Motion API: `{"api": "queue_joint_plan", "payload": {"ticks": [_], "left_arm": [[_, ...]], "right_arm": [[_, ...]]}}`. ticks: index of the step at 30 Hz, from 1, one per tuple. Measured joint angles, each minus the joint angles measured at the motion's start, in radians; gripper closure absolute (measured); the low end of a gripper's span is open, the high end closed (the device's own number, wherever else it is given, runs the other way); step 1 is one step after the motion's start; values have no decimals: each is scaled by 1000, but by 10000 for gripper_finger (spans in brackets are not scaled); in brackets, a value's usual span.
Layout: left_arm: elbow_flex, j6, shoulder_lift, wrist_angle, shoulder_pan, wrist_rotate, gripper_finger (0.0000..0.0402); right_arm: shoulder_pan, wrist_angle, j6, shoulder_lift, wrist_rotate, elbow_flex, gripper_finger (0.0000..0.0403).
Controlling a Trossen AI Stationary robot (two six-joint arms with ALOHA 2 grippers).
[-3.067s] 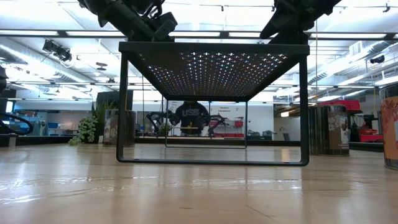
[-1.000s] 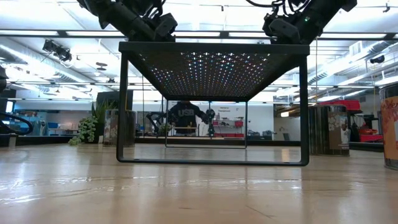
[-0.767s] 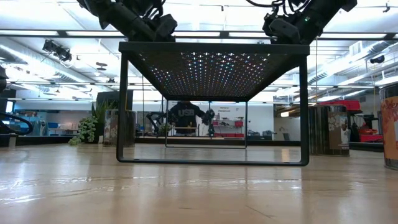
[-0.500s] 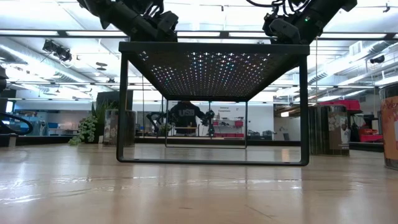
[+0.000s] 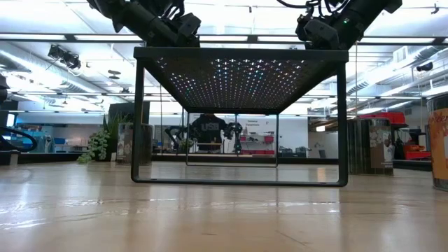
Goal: Pick & Place candle stick holders
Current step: Put the pink glass candle holder on the shelf, then put the right brown scented candle on the shelf
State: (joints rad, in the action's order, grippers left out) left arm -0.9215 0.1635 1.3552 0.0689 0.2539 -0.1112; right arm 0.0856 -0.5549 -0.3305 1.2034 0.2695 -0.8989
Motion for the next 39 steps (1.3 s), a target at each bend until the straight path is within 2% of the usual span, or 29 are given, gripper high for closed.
{"api": "queue_joint_plan", "payload": {"ticks": [6,11,18,25,27,32,35,39], "left_arm": [[0,-1,0,2,0,-16,200],[0,1,0,-4,0,-15,185],[-9,8,-25,20,-2,60,184],[-83,-16,-47,107,-3,64,184],[-91,-19,-61,153,-2,63,184],[-100,-21,-65,152,-2,29,184],[-100,-18,-69,165,-2,27,184],[-99,14,-97,228,-4,70,184]], "right_arm": [[0,0,0,0,0,0,247],[0,0,1,0,3,0,247],[0,-44,32,-1,29,0,247],[3,-161,44,-25,38,0,247],[3,-162,32,-44,54,0,247],[5,-166,25,-91,89,0,247],[6,-200,21,-113,47,0,247],[5,-347,-4,-136,-37,0,247]]}}
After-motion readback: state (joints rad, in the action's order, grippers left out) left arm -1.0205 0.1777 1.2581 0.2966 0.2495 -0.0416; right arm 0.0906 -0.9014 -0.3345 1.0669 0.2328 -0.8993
